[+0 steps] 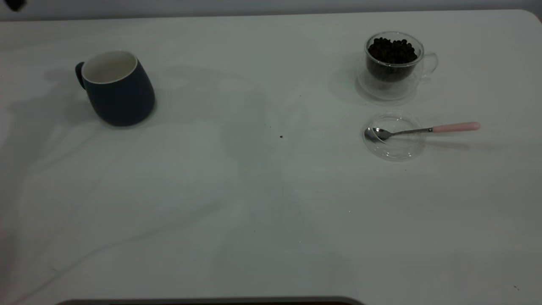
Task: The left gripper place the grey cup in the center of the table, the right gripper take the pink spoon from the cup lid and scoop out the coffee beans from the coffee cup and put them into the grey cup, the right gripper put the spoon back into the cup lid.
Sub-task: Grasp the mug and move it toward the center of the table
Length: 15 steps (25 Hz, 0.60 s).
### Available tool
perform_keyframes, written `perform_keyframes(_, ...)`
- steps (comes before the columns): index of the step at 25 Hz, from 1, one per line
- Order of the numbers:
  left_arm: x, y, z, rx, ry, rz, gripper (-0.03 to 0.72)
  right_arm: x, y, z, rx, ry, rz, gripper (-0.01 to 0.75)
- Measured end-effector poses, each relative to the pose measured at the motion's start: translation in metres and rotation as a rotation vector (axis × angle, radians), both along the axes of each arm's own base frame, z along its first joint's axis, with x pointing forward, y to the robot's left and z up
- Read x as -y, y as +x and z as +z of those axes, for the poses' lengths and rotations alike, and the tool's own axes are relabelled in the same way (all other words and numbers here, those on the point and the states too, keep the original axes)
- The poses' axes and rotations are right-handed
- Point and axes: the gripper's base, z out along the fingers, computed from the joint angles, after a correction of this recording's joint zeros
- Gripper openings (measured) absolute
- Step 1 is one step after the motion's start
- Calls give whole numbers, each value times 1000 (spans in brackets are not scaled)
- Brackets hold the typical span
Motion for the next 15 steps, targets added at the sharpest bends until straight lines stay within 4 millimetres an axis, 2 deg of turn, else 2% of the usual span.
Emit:
perform_keyframes(2, -1, 2, -4, -16, 17, -83, 567, 0, 0, 0, 0, 0, 0, 452)
perform_keyframes(6, -20, 3, -8, -39, 130, -252, 567, 0, 0, 0, 0, 0, 0, 452)
perform_keyframes(8, -25, 4, -8, -47, 179, -395, 567, 0, 0, 0, 0, 0, 0, 452)
perform_keyframes(11, -24, 10, -13, -16, 203, -630, 567, 0, 0, 0, 0, 0, 0, 452)
perform_keyframes(15, -15, 20, -37, 36, 143, -808, 567, 0, 0, 0, 0, 0, 0, 452)
